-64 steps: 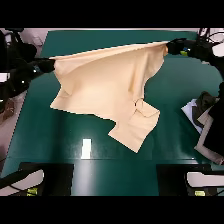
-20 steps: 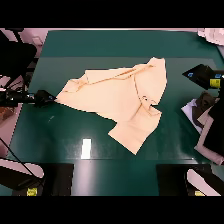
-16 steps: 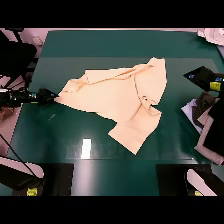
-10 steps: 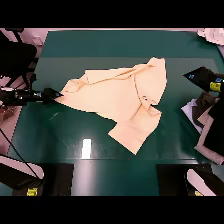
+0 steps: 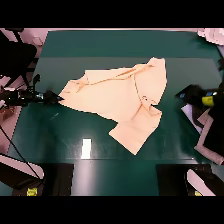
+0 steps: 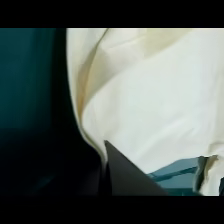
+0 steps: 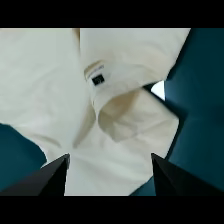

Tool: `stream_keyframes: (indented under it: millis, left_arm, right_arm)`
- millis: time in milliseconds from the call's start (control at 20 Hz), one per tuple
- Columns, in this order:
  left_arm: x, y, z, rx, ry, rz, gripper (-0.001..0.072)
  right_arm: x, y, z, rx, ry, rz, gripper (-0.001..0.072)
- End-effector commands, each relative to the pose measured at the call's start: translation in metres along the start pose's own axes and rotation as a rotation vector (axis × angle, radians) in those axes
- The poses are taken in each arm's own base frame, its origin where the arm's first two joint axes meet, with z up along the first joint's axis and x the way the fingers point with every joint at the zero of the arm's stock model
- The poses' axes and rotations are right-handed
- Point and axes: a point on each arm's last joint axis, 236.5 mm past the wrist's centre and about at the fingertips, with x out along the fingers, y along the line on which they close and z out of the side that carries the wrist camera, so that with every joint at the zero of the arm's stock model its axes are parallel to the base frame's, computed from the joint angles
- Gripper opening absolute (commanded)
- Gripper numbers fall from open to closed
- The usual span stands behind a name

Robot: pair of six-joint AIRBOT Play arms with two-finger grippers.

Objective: Fold the shirts.

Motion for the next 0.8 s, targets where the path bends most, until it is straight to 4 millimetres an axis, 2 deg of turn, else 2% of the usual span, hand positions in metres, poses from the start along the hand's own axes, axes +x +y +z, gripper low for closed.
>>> stream_keyframes:
  millis: [0,100,200,450,550,650,750]
  left_arm:
    - [-0.013,-0.034,0.019,0.066,-0.053,-0.083,0.0018]
    - [-0.023,-0.047,0.029,0.112,-0.074,-0.077,0.0018]
    - [-0.034,-0.06,0.035,0.154,-0.094,-0.071,0.0018]
    - [-0.042,-0.078,0.029,0.188,-0.073,-0.096,0.0018]
    - [-0.042,-0.078,0.028,0.188,-0.071,-0.094,0.0019]
    - [-0.042,-0.079,0.027,0.189,-0.066,-0.099,0.0018]
    - [-0.042,-0.08,0.027,0.189,-0.064,-0.102,0.0018]
  right_arm:
    - [0.027,-0.009,-0.058,0.062,0.183,-0.021,0.0588]
    - [0.045,-0.022,-0.083,0.137,0.224,-0.021,0.0588]
    - [0.059,-0.031,-0.098,0.198,0.221,-0.001,0.0588]
    - [0.089,-0.07,-0.127,0.268,0.253,-0.036,0.0587]
    - [0.103,-0.072,-0.12,0.248,0.231,-0.004,0.0585]
    - [0.117,-0.063,-0.104,0.274,0.197,0.073,0.0586]
    - [0.131,-0.061,-0.102,0.317,0.212,0.112,0.0585]
